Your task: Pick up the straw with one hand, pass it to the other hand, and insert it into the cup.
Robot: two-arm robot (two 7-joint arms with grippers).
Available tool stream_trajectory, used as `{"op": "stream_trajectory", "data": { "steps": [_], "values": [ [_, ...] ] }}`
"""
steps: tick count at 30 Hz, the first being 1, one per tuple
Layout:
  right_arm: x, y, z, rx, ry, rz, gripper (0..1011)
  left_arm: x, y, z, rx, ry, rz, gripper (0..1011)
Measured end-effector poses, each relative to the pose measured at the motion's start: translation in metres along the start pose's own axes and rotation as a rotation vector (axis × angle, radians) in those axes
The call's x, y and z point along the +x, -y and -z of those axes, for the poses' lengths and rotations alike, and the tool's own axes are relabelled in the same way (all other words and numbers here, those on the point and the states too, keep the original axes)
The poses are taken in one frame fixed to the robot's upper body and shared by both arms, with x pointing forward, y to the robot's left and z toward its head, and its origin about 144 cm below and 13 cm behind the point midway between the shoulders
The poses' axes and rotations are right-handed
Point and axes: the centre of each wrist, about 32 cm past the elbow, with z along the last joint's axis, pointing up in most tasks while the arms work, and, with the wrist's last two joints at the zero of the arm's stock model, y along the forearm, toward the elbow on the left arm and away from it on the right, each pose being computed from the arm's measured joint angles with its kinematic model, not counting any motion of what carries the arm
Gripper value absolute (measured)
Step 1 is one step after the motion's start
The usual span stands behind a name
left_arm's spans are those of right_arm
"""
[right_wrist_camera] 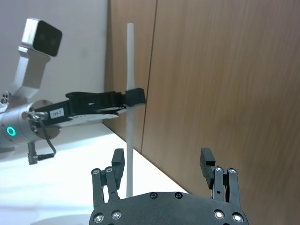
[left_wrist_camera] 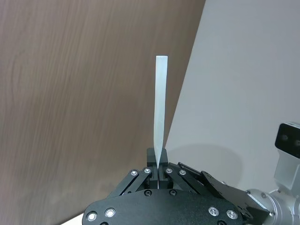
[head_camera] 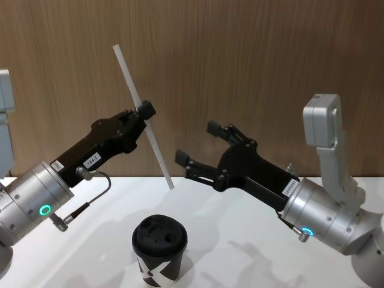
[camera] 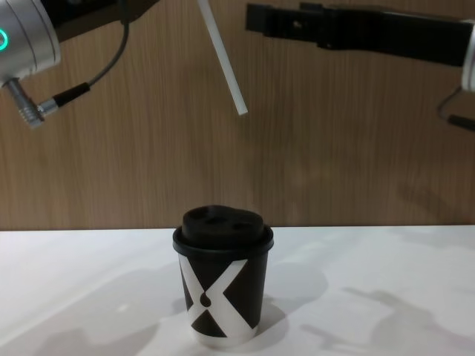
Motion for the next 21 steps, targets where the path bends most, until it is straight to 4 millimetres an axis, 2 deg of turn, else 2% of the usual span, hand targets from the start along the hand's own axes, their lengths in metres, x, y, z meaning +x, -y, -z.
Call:
{"op": "stream_trajectory", "data": {
  "steps": [10, 21],
  "values": [
    [-0.001, 0.016, 0.002, -0.035, -0.001, 0.034, 1001, -0.003, 0.0, 0.001, 0.034, 0.024, 0.012, 8],
    [-0.002, 0.023, 0.003, -0.052, -0.002, 0.052, 1001, -0.006, 0.0, 0.006, 0.092, 0.053, 0.014, 8]
  ]
}}
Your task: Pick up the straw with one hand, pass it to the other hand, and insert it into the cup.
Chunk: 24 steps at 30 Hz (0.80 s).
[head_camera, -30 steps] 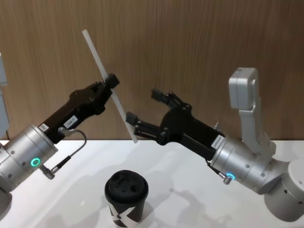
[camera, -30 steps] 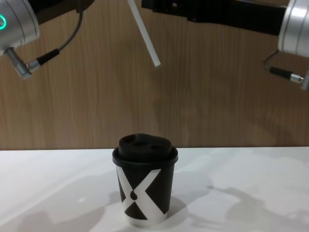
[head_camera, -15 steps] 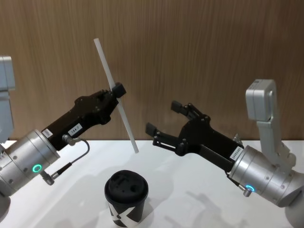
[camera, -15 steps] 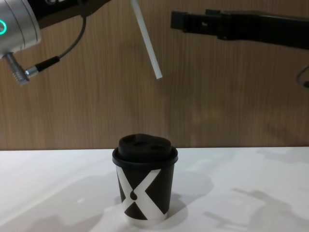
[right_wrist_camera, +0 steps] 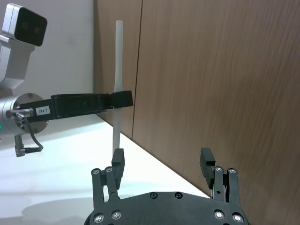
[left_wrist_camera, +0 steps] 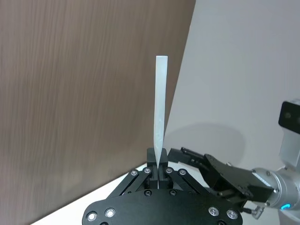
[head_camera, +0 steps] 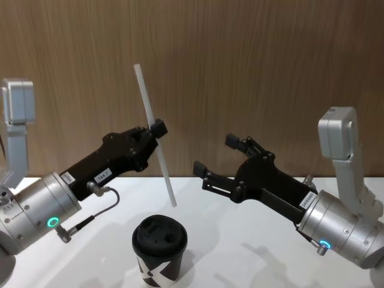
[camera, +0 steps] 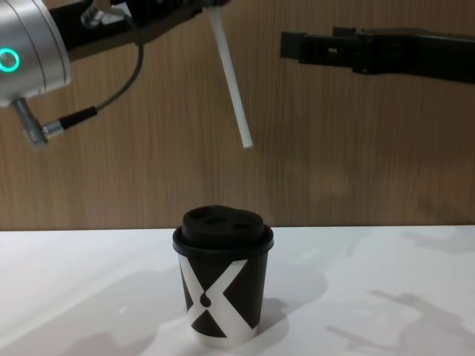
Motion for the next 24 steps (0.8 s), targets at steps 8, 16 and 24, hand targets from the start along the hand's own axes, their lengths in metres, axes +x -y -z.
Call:
{"op": "stream_trajectory", "data": {
  "steps": [8, 16, 24],
  "values": [
    [0.0, 0.002, 0.0, -0.005, 0.0, 0.004, 1001, 0.0, 0.001, 0.007, 0.043, 0.007, -0.001, 8],
    [0.0, 0.003, 0.001, -0.008, 0.0, 0.007, 1001, 0.001, 0.001, 0.014, 0.079, 0.001, -0.007, 7],
    [0.0, 0.004, 0.001, -0.009, 0.0, 0.009, 1001, 0.004, 0.002, 0.018, 0.106, -0.006, -0.017, 8]
  ]
}}
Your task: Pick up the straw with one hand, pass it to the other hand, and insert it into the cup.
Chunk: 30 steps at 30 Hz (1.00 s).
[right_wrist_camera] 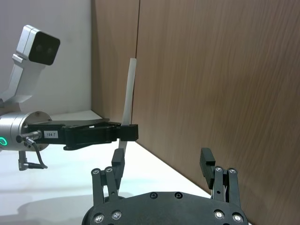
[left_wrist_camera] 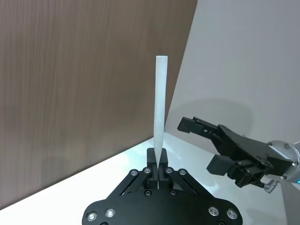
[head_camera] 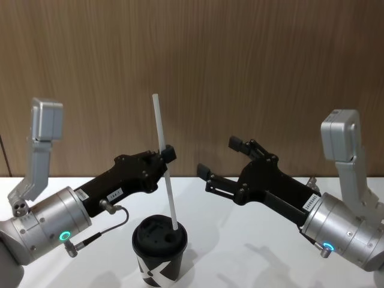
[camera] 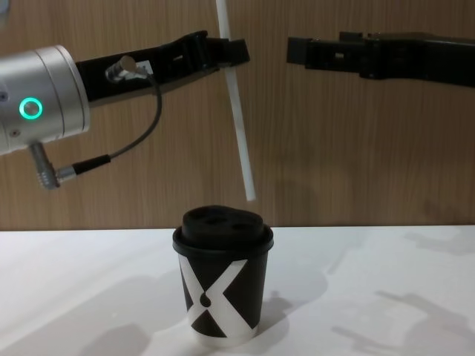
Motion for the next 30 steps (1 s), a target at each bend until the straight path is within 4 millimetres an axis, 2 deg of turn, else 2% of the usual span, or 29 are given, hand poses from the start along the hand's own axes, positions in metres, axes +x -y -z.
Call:
{"op": "stream_trajectory", "data": {
  "steps": [30],
  "values": [
    [-0.0001, 0.0006, 0.0001, -0.002, 0.0, 0.001, 1001, 0.0079, 0.0046, 0.0007, 0.079, 0.02, 0.003, 8]
  ]
}}
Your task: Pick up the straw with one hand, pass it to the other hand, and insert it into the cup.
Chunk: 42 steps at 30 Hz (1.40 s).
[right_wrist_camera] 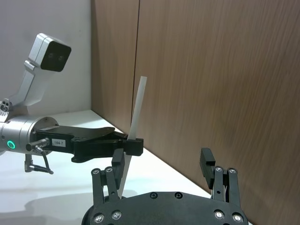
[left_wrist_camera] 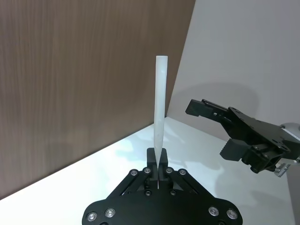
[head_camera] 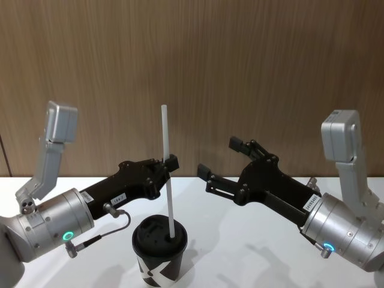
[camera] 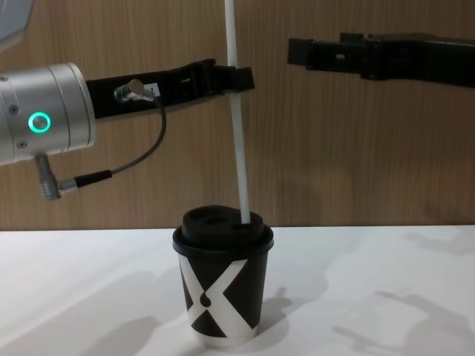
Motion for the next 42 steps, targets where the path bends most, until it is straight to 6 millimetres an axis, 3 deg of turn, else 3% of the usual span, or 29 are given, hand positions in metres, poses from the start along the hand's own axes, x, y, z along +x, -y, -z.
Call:
{"op": "stream_trajectory", "data": {
  "steps": [32, 36, 42],
  "values": [
    [0.0, 0.0, 0.0, 0.0, 0.0, 0.0, 1001, 0.009, 0.008, 0.008, 0.075, 0.005, 0.036, 7],
    [0.0, 0.0, 0.0, 0.0, 0.0, 0.0, 1001, 0.009, 0.008, 0.011, 0.081, -0.003, 0.036, 73],
    [0.0, 0.0, 0.0, 0.0, 0.0, 0.0, 1001, 0.008, 0.007, 0.015, 0.087, -0.01, 0.034, 249]
  ]
}}
